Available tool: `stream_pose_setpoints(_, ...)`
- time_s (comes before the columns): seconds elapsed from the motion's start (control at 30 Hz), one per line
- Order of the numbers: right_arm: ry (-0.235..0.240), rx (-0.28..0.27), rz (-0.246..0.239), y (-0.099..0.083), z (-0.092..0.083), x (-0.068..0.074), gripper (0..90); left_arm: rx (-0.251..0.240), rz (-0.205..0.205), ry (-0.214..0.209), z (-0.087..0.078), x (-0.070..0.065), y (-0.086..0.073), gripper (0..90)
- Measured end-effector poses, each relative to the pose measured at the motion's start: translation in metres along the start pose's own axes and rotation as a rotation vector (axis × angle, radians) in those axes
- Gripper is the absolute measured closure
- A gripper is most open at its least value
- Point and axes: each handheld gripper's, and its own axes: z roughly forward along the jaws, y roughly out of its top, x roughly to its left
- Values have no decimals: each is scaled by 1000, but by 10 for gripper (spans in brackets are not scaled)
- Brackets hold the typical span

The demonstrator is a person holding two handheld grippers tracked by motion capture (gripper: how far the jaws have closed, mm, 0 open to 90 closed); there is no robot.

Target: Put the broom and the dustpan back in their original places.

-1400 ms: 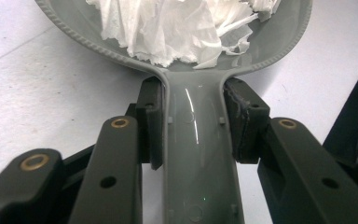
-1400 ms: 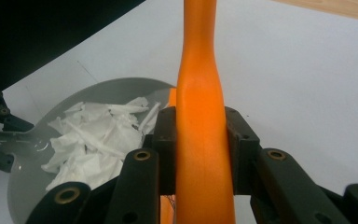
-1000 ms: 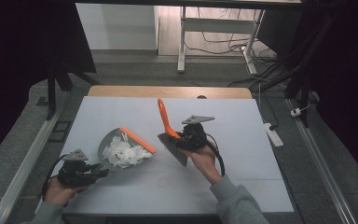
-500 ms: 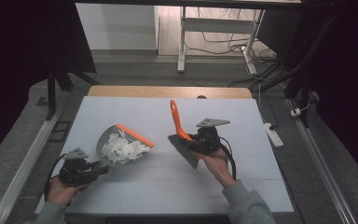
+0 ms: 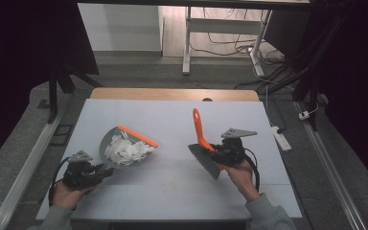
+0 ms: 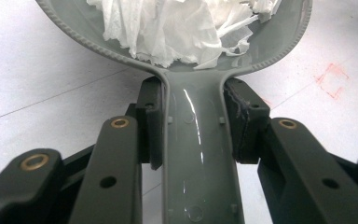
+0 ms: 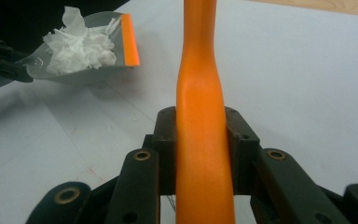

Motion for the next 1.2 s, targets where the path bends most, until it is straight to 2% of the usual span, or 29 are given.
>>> stream_pose_setpoints(0.17,-4,8,12,-8,-9,-5,705,-7,-16,23,3,-3,1,618)
stream_pose_setpoints(0.4,18,32,21,-21,-16,-10,704,-19,-57,65,6,-6,2,618)
stream_pose_setpoints(0.7,38,64,80,-34,-26,-17,704,-39,-126,136,10,-5,2,618)
stream_pose_setpoints(0.87,43,92,94,-37,-24,-19,704,-52,-177,164,14,-2,1,618)
stream_pose_setpoints(1.0,55,116,105,-38,-20,-20,704,-42,-213,196,20,0,2,618)
stream_pose_setpoints(1.2,58,138,113,-38,-18,-21,704,-25,-236,211,29,-1,5,618)
